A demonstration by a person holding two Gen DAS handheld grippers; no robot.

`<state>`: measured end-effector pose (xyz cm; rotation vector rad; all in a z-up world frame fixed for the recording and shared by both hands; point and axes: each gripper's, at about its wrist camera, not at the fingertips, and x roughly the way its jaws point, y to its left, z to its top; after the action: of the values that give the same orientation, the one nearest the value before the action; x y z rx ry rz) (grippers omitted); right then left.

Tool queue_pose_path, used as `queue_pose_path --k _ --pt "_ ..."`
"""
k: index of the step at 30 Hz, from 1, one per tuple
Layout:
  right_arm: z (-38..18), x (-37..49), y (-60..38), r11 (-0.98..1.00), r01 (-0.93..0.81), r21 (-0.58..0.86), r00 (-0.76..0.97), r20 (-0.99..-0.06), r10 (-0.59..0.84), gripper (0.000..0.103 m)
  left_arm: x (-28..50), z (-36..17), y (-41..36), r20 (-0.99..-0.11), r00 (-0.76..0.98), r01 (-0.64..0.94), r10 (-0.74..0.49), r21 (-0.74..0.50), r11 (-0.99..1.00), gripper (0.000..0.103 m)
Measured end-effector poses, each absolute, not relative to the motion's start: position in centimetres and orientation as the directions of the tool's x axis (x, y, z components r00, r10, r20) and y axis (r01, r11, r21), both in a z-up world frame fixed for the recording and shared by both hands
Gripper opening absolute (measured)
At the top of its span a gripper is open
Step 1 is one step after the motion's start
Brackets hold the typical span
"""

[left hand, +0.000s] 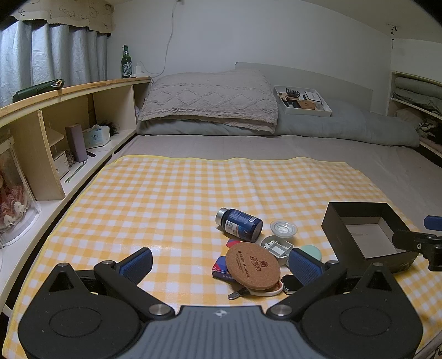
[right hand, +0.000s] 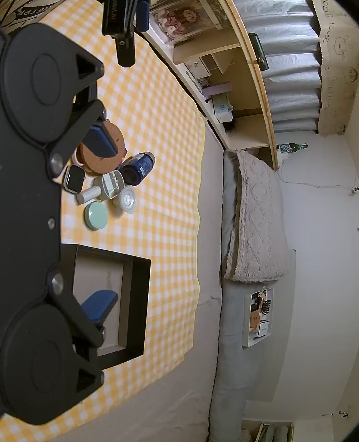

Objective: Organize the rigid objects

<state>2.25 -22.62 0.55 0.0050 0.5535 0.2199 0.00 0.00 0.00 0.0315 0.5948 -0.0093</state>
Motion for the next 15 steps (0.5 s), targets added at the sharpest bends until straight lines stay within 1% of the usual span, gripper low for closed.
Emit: queue_pose_path --k 15 --pt "0.57 2.20 -22.48 0.977 -0.205 0.059 0.828 -0.522 0.205 0.103 0.00 0.00 0.00 -0.560 0.828 0.018 0.000 0.026 0.999 0.103"
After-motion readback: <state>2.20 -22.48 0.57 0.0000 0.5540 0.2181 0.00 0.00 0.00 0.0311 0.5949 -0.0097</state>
